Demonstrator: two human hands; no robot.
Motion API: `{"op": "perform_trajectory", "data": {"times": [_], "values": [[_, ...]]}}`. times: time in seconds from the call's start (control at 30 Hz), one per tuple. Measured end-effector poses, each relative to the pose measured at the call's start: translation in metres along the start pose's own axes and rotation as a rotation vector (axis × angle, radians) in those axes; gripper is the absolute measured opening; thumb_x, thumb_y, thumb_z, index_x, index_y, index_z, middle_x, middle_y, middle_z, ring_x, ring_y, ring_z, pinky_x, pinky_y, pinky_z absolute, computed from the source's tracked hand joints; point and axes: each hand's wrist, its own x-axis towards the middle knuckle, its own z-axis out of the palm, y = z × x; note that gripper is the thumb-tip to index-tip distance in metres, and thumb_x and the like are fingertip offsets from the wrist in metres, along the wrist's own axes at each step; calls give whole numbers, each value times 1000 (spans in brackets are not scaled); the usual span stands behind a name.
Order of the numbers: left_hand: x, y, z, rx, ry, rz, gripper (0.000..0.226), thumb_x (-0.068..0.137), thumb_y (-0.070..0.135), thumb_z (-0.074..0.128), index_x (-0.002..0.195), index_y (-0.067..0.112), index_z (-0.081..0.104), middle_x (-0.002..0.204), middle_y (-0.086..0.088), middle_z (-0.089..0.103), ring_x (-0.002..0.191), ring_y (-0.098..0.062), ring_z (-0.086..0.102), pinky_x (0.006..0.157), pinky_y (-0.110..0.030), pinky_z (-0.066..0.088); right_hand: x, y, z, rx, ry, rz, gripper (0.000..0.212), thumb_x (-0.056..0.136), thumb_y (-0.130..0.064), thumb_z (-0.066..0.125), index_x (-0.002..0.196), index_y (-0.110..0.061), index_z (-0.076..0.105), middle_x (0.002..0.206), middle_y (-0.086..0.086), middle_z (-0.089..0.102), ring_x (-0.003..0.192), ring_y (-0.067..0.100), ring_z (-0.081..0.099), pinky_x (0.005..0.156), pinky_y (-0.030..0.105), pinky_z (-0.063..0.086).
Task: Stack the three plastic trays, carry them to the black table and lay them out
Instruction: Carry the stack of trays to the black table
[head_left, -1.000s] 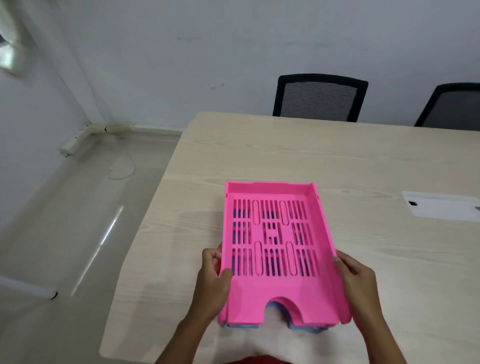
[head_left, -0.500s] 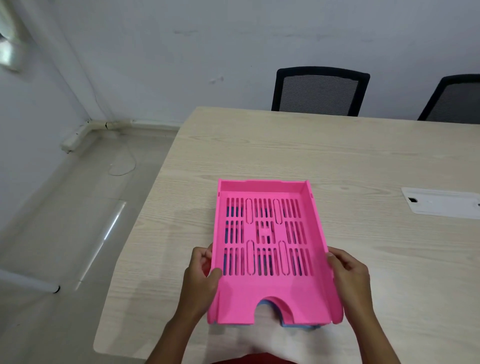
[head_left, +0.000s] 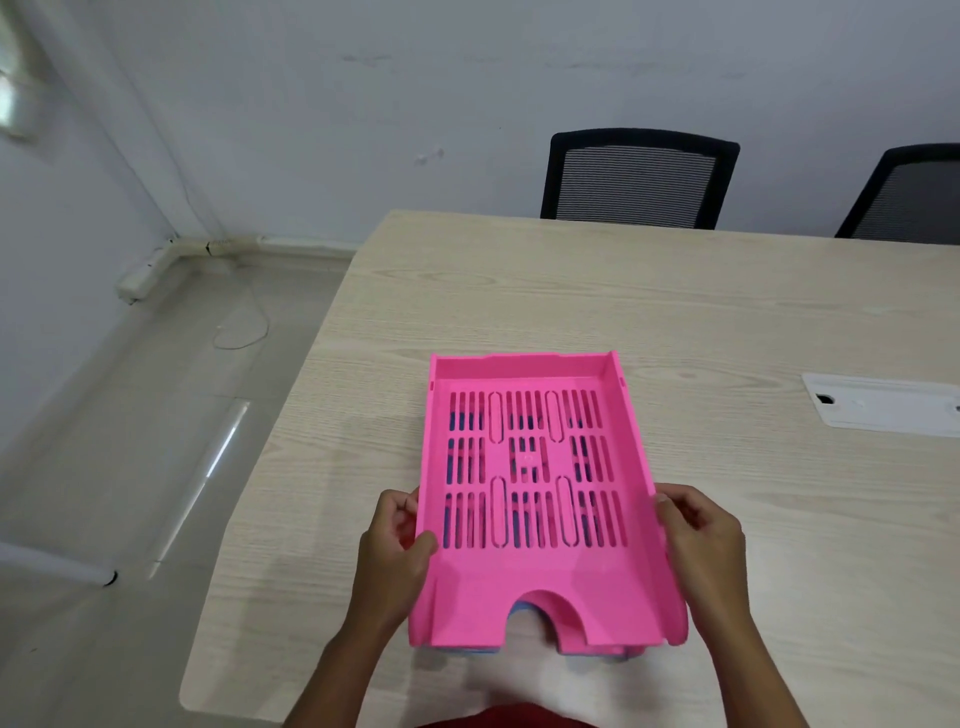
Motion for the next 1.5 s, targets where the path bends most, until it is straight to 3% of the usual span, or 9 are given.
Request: {"op": "perform_trajectory", "data": {"times": [0.17,0.33,0.43,0.57,0.73,1.17,1.33,1.5], "values": [[-1,1,0,-4,0,-15,30,83,-7,58,97,18,51,87,5,73,84,-6,70,69,-32,58,-2,11,1,-9,1,17,22,93,-6,62,82,-19,75,76,-15,75,77,10,68,67,28,48],[-2,5,1,-14,-40,-12,45,87,-4,54,111,34,52,106,12,71,95,0,70,78,-31,58,-5,14,-1,4,25,10,22,93,-5,62,82,-18,75,77,-12,75,78,13,68,67,29,48],[-4,6,6,1,-41,-15,41,88,-3,54,114,29,53,106,13,70,94,5,68,80,-29,57,-4,11,-8,16,38,-13,21,93,-7,61,82,-17,76,76,-7,75,76,13,67,68,31,49],[-7,8,7,5,-15,-13,40,89,-3,54,113,29,52,102,16,68,89,11,66,74,-24,57,-5,12,-7,17,2,-1,15,94,-12,65,86,-19,75,79,-12,76,69,1,68,66,29,51],[-9,10,7,1,-2,5,41,89,-4,53,113,29,53,102,13,70,90,6,68,74,-27,59,-5,17,-5,32,15,-11,11,91,-14,69,90,-22,76,84,-5,78,81,18,73,73,38,59],[-9,17,8,-7,18,67,46,87,-9,52,116,26,53,104,13,70,93,5,68,72,-18,57,-2,19,-3,99,59,-23,15,91,-8,68,92,-21,77,89,-1,78,83,20,72,74,33,55],[-7,15,7,11,27,72,46,86,-8,53,116,27,53,107,13,69,99,5,66,86,-31,57,0,24,2,88,45,-1,14,91,-9,68,91,-20,76,89,-1,78,84,20,72,75,37,58],[-5,14,8,38,18,70,45,87,-4,57,116,30,52,108,17,67,102,6,64,90,-34,57,-3,35,7,75,51,24,13,92,-8,67,91,-18,75,90,3,77,86,25,72,76,40,58]]}}
